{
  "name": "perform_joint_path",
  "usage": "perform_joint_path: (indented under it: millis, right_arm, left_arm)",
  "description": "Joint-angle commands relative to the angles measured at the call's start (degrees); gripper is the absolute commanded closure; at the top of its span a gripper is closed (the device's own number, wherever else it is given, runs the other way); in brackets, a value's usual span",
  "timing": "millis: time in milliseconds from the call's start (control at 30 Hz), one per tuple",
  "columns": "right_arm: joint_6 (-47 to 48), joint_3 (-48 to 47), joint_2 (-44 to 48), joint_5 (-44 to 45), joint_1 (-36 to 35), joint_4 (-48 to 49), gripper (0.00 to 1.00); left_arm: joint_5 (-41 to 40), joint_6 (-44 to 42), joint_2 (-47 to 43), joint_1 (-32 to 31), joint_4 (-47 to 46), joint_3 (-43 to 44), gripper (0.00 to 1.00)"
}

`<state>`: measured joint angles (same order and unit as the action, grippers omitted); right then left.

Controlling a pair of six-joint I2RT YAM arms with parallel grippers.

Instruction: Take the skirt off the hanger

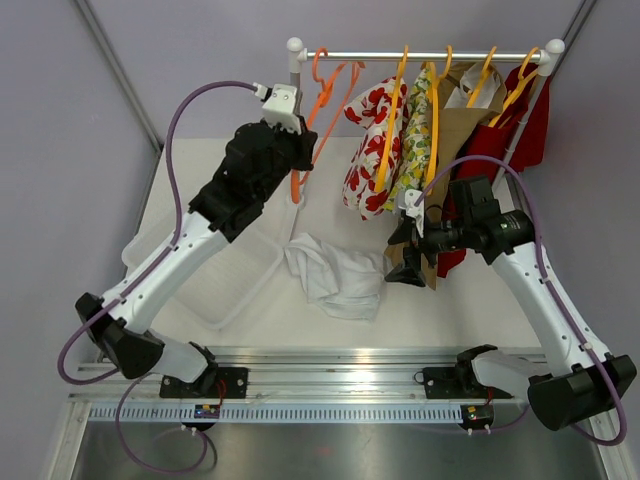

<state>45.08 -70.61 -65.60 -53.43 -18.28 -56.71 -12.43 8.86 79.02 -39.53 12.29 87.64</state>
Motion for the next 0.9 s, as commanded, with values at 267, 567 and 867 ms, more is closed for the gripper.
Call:
perform_joint_path:
  millis: [267, 567, 867]
  right_arm:
    - [0.27, 4.69, 2.67, -6.60, 5.88, 4.68, 0.01]
    - [1.41, 7.24, 3.73, -8.88, 9.23, 5.03, 0.01]
    - [3.95, 7.42, 4.78, -10.11, 14.06, 3.10, 0.01]
  left_arm:
    - [-9.37, 0.36, 13.78, 1.64, 1.32, 18.26, 1.00]
    - [-5.95, 3.18, 13.62, 2.61, 2.30, 15.73, 0.98]
    - [0.11, 4.32, 4.75, 2.88, 2.82, 10.55, 0.08]
